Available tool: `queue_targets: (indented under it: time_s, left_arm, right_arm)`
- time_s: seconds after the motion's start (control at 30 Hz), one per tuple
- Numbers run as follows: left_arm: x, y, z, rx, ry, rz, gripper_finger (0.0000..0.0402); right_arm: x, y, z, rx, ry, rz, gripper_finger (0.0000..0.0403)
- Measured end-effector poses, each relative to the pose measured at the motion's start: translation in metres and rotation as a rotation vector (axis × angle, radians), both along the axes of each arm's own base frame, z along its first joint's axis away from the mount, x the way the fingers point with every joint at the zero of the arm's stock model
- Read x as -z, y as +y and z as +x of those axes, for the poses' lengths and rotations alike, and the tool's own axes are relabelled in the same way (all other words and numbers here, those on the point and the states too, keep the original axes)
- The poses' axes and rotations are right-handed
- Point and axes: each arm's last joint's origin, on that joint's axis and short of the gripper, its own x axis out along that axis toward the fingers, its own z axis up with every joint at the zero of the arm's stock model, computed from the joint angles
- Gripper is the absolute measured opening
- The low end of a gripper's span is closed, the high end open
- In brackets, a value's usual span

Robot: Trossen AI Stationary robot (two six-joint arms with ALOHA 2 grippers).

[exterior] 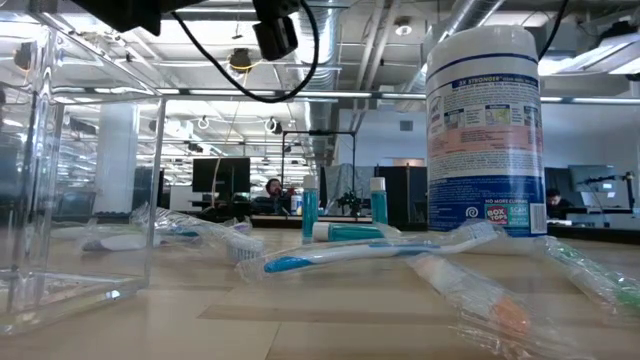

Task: Pick & Place toothbrushing station
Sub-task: Put the right orange toothbrush into the transparent organizer

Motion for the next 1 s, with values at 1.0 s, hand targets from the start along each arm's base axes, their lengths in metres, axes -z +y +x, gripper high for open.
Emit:
queue_targets:
  time_s: [1.0]
  left_arm:
    - [0.004,0.003,0.007,0.062,0.075,-0.07,0.0172]
  right_arm:
    - [0.001,0.002,0.039,-0.159,-0.06,-0.159,0.0]
